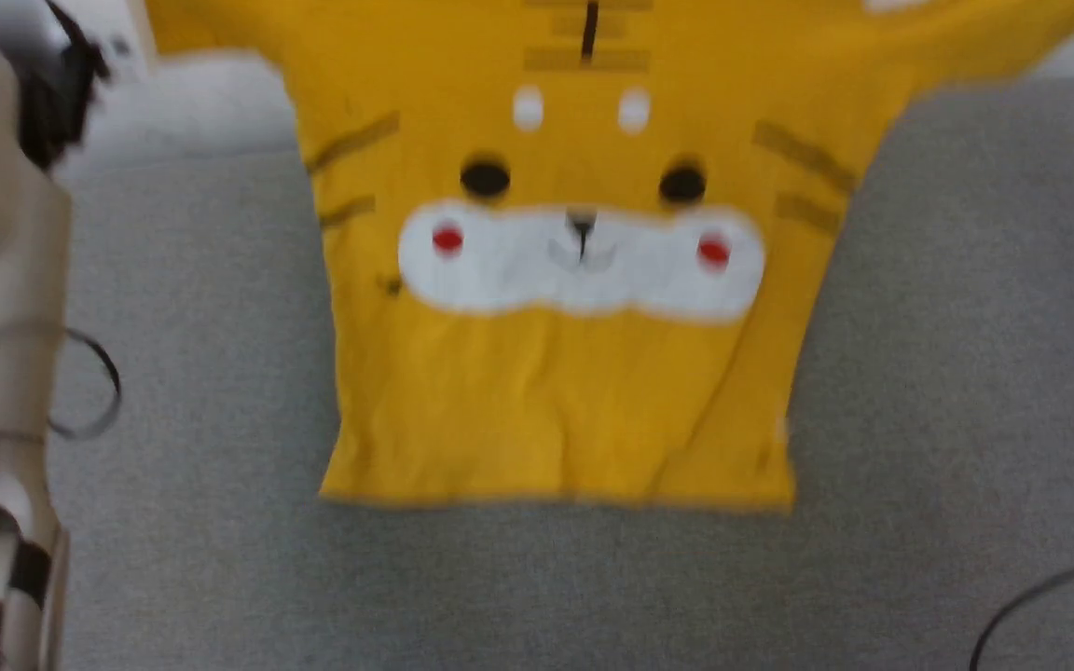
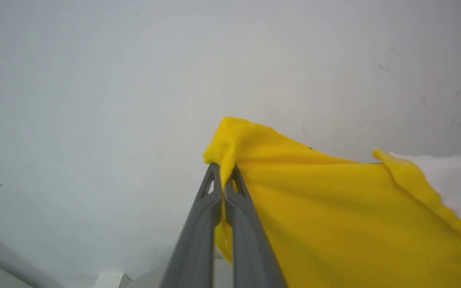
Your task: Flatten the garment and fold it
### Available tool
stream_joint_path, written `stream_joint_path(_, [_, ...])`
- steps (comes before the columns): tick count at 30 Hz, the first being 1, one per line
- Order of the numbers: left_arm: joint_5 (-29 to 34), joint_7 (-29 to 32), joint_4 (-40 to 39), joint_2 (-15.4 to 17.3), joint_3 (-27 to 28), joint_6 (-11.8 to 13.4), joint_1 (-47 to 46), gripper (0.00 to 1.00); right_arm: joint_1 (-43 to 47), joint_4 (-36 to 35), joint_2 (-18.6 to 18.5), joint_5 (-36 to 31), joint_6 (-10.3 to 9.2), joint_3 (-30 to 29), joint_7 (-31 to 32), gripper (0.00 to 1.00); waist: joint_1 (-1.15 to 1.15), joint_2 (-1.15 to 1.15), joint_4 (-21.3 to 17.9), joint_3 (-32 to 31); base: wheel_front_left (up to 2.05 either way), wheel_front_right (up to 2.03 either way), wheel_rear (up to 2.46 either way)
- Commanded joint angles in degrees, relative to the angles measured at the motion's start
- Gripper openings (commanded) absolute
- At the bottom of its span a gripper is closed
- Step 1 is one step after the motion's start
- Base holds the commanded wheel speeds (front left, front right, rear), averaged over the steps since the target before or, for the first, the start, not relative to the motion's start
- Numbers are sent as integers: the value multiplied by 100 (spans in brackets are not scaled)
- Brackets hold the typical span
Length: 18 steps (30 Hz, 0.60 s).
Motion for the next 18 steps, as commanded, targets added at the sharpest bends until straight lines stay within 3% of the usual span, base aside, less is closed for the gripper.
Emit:
stream_joint_path(1, [91, -247, 4, 96, 43, 134, -575, 0, -669, 155, -50, -209, -14, -81, -392, 0, -1, 0, -287, 828, 0, 0, 0])
stream_joint_path(10, [350, -860, 71, 175, 28, 375, -2232, 0, -2450, 755, 120, -695, -14, -312, -1860, 0, -1, 0, -394, 1705, 0, 0, 0])
stream_joint_path(18, [318, -1188, 496, 87, -13, 421, -2441, 0, -2859, 1472, 373, -572, -14, 171, -2452, 0, -1, 0, -343, 2116, 0, 0, 0])
